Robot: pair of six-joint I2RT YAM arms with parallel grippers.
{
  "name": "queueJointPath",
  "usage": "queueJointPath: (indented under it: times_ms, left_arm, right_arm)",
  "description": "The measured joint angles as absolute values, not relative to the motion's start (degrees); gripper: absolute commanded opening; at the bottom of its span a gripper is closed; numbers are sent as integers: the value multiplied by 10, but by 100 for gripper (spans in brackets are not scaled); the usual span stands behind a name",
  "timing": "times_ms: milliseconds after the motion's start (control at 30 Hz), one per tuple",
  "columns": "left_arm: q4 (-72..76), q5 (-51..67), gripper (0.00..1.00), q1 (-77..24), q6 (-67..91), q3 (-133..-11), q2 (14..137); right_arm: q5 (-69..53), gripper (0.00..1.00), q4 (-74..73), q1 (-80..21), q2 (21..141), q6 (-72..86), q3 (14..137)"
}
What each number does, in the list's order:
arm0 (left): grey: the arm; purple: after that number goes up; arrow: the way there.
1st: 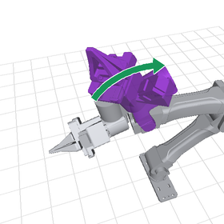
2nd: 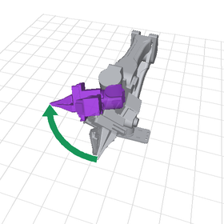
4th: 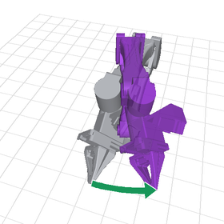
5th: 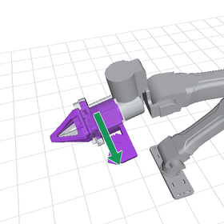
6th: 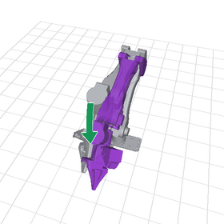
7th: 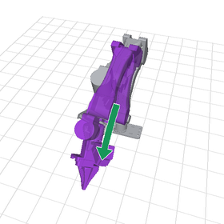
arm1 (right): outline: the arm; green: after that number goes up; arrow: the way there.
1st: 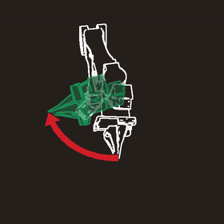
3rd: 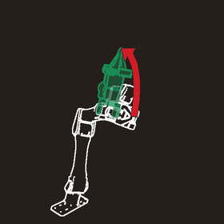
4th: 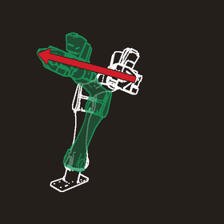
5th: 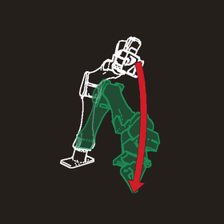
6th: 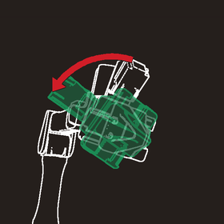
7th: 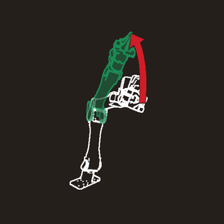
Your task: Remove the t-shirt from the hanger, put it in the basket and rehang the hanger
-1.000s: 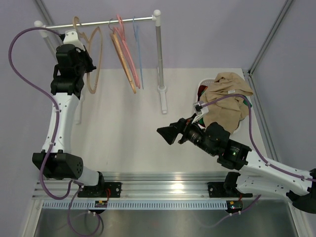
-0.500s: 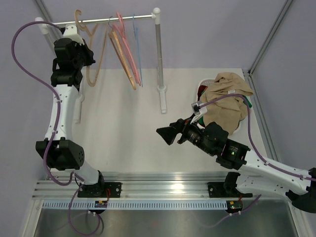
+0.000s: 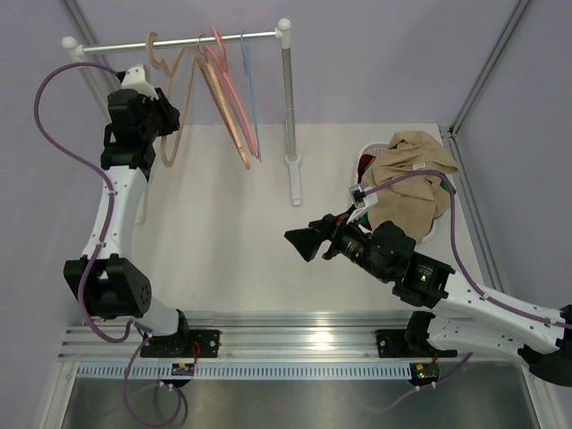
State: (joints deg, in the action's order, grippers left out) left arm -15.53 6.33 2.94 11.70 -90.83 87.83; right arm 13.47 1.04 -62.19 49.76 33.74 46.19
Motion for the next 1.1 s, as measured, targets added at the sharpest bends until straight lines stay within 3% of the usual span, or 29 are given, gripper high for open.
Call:
queueJointPath:
  times_ms: [33,133,167,600,900,1100]
  left_arm:
    - [-154,66,58,29,127,-889,865]
    - [-152,77,78,27,159,-845,829]
    - [-151,78,99,26,170,-828,814]
    - [-113,104,99,13,260,-589,524]
    - [-171,184,99,8,255,-472,211]
    - [-215,231,99,0,253,-418,147]
  right_arm:
    - [139,99,10,-622,497,338,462]
    - [157,99,8,-622,490,338,460]
    - [166,100,6,-622,485,337,460]
    - [301,100,-40,-622,366,259,459]
    - [402,99,-58,-622,225,213,421]
    - [460,100,-90,-622,172,206,399]
